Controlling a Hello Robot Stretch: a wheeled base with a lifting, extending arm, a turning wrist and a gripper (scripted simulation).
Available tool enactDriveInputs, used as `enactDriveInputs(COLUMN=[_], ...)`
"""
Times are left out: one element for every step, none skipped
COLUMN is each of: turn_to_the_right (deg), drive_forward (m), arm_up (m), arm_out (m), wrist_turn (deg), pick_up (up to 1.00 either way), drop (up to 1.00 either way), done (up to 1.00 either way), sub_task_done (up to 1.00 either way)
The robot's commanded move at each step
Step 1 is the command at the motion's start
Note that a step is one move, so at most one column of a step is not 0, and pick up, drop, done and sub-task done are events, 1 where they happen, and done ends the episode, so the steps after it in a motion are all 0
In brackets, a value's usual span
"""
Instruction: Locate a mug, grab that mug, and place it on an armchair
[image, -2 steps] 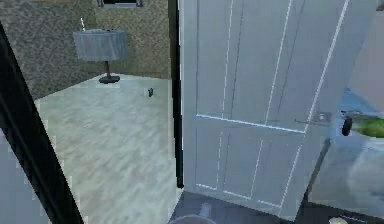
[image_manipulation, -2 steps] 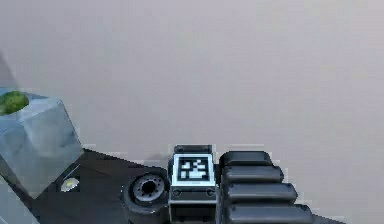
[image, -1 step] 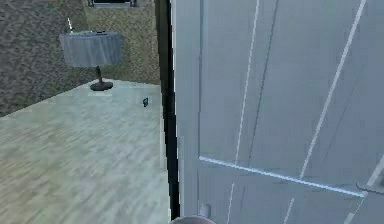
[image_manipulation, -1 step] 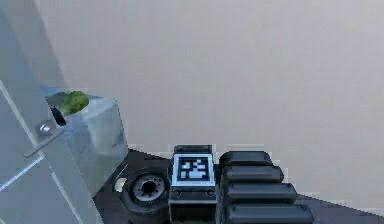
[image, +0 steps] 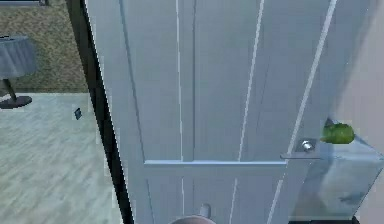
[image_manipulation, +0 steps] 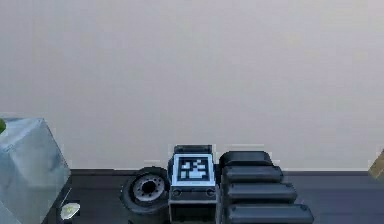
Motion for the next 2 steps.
enactDriveInputs(turn_to_the_right=[0.0, -45.0], drive_forward=[0.30, 0.00], arm_up=[0.00, 0.00], arm_out=[0.00, 0.00], wrist_turn=[0.0, 0.0], pick_up=[0.00, 0.00], drop=[0.00, 0.00], done=[0.00, 0.00], sub_task_done=[0.00, 0.00])
